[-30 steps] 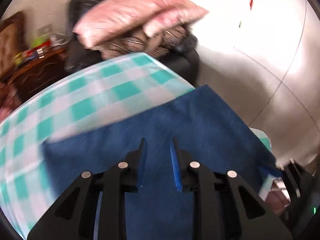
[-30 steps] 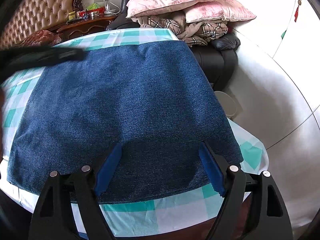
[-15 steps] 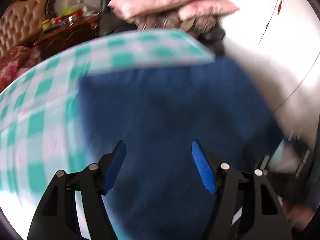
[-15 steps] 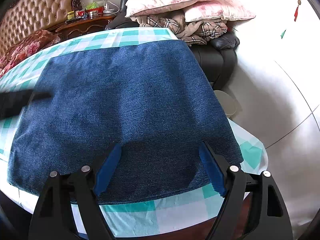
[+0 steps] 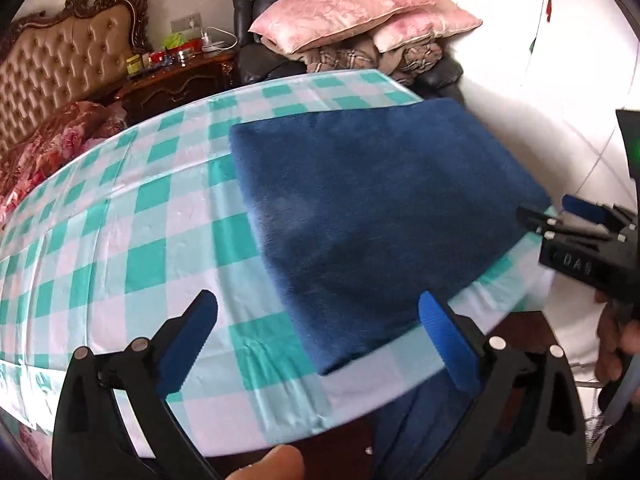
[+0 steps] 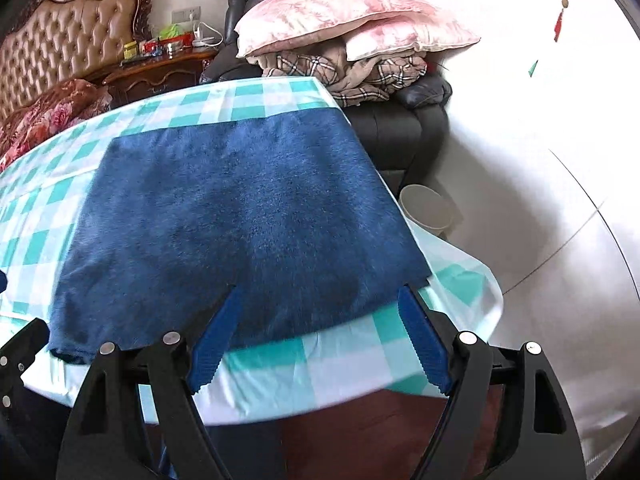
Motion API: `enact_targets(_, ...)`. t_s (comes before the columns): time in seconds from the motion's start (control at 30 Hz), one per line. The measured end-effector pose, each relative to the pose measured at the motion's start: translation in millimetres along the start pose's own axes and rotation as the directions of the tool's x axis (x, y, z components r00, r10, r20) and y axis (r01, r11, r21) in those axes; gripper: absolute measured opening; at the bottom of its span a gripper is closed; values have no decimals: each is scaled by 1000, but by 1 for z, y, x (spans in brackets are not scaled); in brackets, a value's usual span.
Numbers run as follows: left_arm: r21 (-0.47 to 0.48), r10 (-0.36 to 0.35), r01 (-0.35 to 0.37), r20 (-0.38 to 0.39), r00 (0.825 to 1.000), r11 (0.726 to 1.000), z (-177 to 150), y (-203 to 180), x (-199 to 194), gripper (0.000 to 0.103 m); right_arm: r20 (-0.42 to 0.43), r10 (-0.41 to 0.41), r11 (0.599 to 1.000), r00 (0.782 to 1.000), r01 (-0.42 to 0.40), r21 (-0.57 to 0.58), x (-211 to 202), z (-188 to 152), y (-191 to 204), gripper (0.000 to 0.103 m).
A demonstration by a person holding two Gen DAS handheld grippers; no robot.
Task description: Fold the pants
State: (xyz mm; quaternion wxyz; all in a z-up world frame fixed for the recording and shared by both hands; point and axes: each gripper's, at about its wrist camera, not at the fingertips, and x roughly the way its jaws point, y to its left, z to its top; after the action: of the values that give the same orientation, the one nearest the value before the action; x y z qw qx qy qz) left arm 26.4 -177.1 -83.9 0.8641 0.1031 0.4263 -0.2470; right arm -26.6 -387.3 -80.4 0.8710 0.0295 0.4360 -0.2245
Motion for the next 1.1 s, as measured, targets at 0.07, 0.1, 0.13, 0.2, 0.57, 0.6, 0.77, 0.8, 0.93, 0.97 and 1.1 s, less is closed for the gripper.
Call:
enact_targets(0.07, -4, -16, 16, 20, 1000, 1000, 2, -6, -6, 101, 5, -4, 1000, 1000, 4, 5, -9, -3, -1, 80)
enact_targets(0.1, -7, -24, 25, 29, 999, 1000, 2, -8, -11, 101, 11, -6, 1000, 1000, 6, 8, -16, -5, -2, 80)
enact_targets(0.13, -10, -22, 23, 44, 999, 1000, 3, -10, -16, 101, 16, -6, 1000, 1000, 5, 9, -20, -6, -3, 80)
enact_targets(0.2, -10, -24, 25, 61, 998, 1000, 4, -13, -23, 101, 15, -9, 1000, 1000, 9, 14, -27, -9, -4, 80)
enact_targets(0.57, -7, 4, -4, 77, 997, 1000, 8, -20, -35, 101, 43, -10, 1000, 999, 9, 16, -43, -12, -8, 80)
enact_targets(0.6, -10, 6, -5, 78, 997, 1000, 9, -19, -35, 101, 43, -8, 1000, 999, 7, 18, -43, -12, -9, 80)
enact_targets(0.77, -15, 6, -5, 80, 997, 1000, 12, -18, -34, 101, 47, -5, 1000, 999, 4, 24, -45, -10, -9, 80)
enact_targets(0.8, -15, 7, -6, 81, 997, 1000, 13, -18, -34, 101, 47, -5, 1000, 999, 4, 24, -45, -10, -10, 80)
enact_targets(0.93, -10, -2, 3, 87, 996, 1000, 16, -20, -34, 101, 48, -4, 1000, 999, 3, 24, -45, -9, -10, 80)
enact_targets(0.97, -10, -3, 4, 87, 996, 1000, 16, -20, -34, 101, 49, -4, 1000, 999, 3, 24, -45, -10, -9, 80)
enact_targets(1.1, -6, -4, 5, 89, 996, 1000, 17, -21, -34, 101, 47, -3, 1000, 999, 2, 26, -44, -9, -9, 80)
